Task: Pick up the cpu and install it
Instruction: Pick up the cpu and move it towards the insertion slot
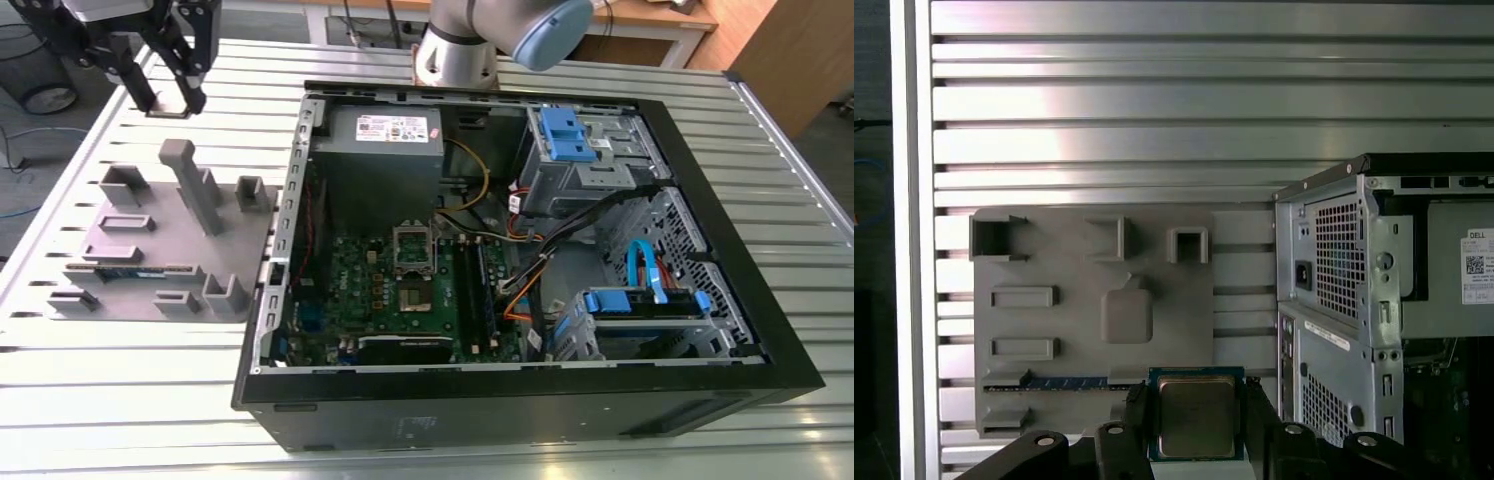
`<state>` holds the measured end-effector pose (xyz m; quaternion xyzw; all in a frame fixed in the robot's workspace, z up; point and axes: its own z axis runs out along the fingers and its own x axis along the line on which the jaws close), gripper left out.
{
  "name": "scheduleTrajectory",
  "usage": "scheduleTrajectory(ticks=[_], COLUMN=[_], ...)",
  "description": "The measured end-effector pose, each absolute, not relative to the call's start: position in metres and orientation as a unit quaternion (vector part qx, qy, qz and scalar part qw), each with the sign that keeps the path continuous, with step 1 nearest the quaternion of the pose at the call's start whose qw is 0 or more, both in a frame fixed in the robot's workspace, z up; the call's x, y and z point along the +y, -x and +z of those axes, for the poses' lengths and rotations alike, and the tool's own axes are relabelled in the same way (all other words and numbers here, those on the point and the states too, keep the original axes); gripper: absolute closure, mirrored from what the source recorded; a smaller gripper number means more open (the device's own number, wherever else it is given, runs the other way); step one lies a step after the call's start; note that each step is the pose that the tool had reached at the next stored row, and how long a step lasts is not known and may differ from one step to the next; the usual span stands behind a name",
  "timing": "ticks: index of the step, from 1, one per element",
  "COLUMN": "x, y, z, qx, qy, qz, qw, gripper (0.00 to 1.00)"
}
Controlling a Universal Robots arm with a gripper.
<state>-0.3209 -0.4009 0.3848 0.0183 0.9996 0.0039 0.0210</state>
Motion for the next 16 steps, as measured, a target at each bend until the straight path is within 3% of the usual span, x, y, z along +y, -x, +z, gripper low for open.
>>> scheduleTrajectory(ticks=[16], x=[-0.401], y=[0.299], z=[0.385], qx=[1.000], qy=[-0.018], qz=[0.004], qw=[0.021], gripper=[0.53])
